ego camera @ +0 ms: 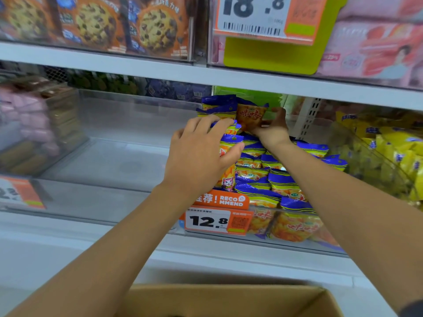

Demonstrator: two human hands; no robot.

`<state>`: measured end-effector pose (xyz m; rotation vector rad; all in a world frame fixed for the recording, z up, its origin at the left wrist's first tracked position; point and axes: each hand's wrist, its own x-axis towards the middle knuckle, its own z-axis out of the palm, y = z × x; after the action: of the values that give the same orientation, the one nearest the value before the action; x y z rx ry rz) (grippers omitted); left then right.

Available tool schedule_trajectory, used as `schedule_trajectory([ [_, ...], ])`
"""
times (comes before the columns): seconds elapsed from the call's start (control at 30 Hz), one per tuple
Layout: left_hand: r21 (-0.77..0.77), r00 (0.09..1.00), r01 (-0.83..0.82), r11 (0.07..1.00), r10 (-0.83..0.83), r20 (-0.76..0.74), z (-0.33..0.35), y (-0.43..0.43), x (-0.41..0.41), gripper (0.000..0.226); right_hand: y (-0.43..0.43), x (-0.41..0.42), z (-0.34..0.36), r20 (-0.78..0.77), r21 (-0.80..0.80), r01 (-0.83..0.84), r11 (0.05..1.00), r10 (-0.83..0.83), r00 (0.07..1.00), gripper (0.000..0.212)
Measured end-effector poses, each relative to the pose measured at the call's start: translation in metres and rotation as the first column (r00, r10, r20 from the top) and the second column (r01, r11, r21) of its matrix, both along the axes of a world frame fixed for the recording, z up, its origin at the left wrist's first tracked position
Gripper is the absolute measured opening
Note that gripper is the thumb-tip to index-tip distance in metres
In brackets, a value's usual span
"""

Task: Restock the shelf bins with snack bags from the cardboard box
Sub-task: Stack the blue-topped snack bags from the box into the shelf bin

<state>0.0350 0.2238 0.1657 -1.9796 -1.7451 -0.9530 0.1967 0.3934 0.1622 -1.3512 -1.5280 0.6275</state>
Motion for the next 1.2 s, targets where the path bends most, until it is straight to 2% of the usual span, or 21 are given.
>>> schedule_trajectory([
  [0.07, 0.001, 1.000, 0.000, 1.000, 0.000, -0.007, 0.000, 0.000, 0.000, 0.058, -0.006, 0.003, -0.001, 0.017, 0.061, 0.022, 0.998, -0.023, 1.000, 0.085],
  [0.13, 0.012, 1.000, -0.005, 1.000, 0.005, -0.008, 0.000, 0.000, -0.001, 0.062, -0.008, 0.006, -0.004, 0.151, 0.155, -0.008, 0.988, -0.016, 0.988, 0.078],
  [0.23, -0.001, 1.000, -0.002, 1.000, 0.002, 0.000, 0.001, -0.001, 0.000, 0.066, -0.012, 0.007, -0.007, 0.320, 0.161, -0.084, 0.983, 0.028, 0.947, 0.073],
  [0.47, -0.031, 1.000, 0.006, 0.999, -0.005, 0.018, 0.002, -0.002, 0.000, 0.060, -0.024, 0.008, 0.002, 0.359, 0.124, -0.094, 0.988, 0.043, 0.932, 0.074],
  [0.53, -0.053, 0.999, 0.010, 0.999, -0.009, 0.034, 0.005, -0.004, 0.002, 0.062, -0.037, 0.012, 0.009, 0.393, 0.155, -0.094, 0.983, 0.026, 0.919, 0.067],
  [0.67, -0.179, 0.980, 0.098, 0.979, -0.064, 0.188, 0.016, -0.011, 0.002, 0.065, -0.083, 0.013, 0.014, 0.388, 0.197, -0.149, 0.969, 0.063, 0.920, 0.039],
  [0.73, -0.234, 0.970, 0.158, 0.959, -0.106, 0.219, 0.019, -0.013, -0.001, 0.068, -0.107, 0.014, 0.010, 0.403, 0.204, -0.153, 0.967, 0.060, 0.913, 0.030],
  [0.8, -0.230, 0.944, 0.222, 0.948, -0.149, 0.296, 0.019, -0.015, -0.005, 0.067, -0.127, 0.015, 0.004, 0.425, 0.212, -0.173, 0.962, 0.068, 0.902, 0.025],
  [0.87, -0.162, 0.903, 0.247, 0.955, -0.166, 0.396, 0.016, -0.019, -0.007, 0.065, -0.143, 0.016, 0.002, 0.442, 0.220, -0.188, 0.957, 0.074, 0.894, 0.023],
  [0.93, -0.110, 0.888, 0.209, 0.972, -0.142, 0.438, 0.013, -0.029, -0.008, 0.065, -0.155, 0.018, 0.004, 0.447, 0.233, -0.176, 0.957, 0.055, 0.893, 0.021],
  [1.03, -0.011, 0.927, 0.064, 0.998, -0.056, 0.371, 0.014, -0.054, -0.001, 0.062, -0.177, 0.020, 0.012, 0.443, 0.259, -0.148, 0.955, 0.018, 0.896, 0.018],
  [1.13, 0.062, 0.944, -0.083, 0.995, 0.058, 0.324, 0.019, -0.088, 0.019, 0.038, -0.212, 0.021, 0.019, 0.406, 0.282, -0.129, 0.951, 0.003, 0.914, 0.013],
  [1.2, -0.022, 0.906, -0.049, 0.999, 0.054, 0.421, 0.018, -0.113, 0.035, 0.021, -0.238, 0.023, 0.019, 0.395, 0.251, -0.112, 0.962, 0.003, 0.919, 0.014],
])
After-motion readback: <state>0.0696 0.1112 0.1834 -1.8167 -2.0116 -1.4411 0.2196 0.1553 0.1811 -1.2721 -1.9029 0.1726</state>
